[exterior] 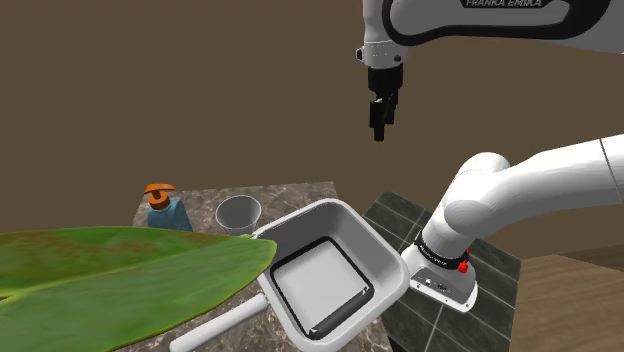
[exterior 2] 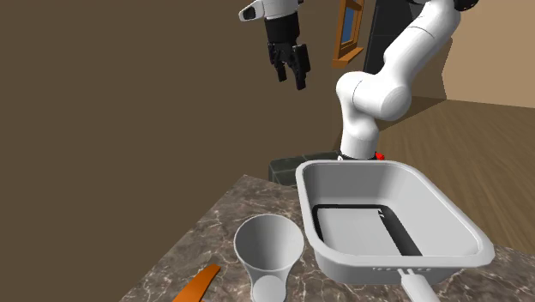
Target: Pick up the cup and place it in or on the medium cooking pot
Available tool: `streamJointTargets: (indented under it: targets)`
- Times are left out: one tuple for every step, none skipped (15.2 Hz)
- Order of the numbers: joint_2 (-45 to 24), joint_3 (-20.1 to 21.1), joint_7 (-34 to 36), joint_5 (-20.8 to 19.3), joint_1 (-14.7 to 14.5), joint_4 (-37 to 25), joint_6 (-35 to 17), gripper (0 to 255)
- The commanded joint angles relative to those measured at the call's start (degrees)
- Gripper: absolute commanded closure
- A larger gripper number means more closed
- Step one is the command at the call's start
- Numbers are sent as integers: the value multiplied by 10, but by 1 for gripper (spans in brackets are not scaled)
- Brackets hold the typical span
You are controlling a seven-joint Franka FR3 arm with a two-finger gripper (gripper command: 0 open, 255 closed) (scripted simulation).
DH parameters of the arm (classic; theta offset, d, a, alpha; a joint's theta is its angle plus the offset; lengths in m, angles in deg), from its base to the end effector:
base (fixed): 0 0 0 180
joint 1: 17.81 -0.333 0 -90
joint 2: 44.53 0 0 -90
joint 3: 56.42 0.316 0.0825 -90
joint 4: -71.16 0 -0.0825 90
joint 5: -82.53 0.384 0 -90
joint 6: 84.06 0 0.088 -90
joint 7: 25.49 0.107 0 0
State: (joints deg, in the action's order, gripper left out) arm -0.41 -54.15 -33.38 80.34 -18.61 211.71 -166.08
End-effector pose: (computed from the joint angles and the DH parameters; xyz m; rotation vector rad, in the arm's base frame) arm 0.2885 0.0132 0.5308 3.0512 0.2694 -0.3923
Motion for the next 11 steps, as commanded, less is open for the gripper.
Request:
streamJointTargets:
  targets:
    - [0, 0, 0, 0, 0, 0, 0, 0]
    - [-5, 13, 14, 9, -5, 2, -11, 0]
    - [-11, 27, 27, 18, -11, 3, -22, 0]
    - [-18, 40, 41, 26, -16, 3, -33, 0]
    - [-25, 54, 55, 34, -21, 3, -44, 0]
    - [-34, 67, 68, 41, -26, 2, -56, 0]
    - [-43, 81, 82, 48, -30, 0, -67, 0]
    - [-53, 95, 95, 54, -34, -2, -79, 0]
    - [-64, 108, 109, 59, -38, -6, -91, 0]
    - [-75, 122, 123, 63, -42, -10, -102, 0]
    - [-88, 135, 137, 67, -45, -14, -114, 0]
